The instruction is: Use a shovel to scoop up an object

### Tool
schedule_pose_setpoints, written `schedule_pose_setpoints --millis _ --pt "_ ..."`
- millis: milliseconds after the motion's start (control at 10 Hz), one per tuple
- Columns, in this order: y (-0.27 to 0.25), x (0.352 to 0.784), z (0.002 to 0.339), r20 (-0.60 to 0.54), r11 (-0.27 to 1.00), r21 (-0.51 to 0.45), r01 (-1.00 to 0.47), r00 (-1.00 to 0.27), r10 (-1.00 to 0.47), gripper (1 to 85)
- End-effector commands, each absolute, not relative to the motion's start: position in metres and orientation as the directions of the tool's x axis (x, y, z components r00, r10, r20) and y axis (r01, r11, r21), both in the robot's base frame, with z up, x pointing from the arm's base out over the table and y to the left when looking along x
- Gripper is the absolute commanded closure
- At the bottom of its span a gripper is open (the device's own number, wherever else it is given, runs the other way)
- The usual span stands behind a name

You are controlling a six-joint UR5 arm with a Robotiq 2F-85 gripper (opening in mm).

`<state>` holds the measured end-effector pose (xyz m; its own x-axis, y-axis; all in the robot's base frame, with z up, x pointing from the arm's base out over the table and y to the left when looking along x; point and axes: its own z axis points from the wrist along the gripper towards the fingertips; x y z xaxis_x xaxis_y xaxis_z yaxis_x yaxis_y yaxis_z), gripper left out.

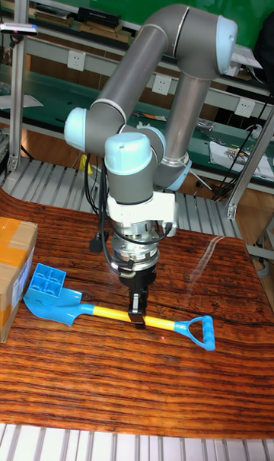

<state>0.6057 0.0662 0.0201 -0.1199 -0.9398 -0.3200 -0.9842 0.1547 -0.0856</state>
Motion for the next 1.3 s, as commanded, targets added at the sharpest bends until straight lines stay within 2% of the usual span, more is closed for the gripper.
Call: schedule_pose_setpoints --millis 0,400,1200 --pt "0.074 0.609 0.023 -0.34 0.176 -0.083 -0.981 -0.138 -0.93 84.3" --pt "0.068 0.613 0.018 -0.296 0.177 -0.105 -0.978 -0.14 -0.945 84.3" --pt "0.085 0.612 0.021 -0.283 0.2 -0.094 -0.975 -0.167 -0.944 84.3"
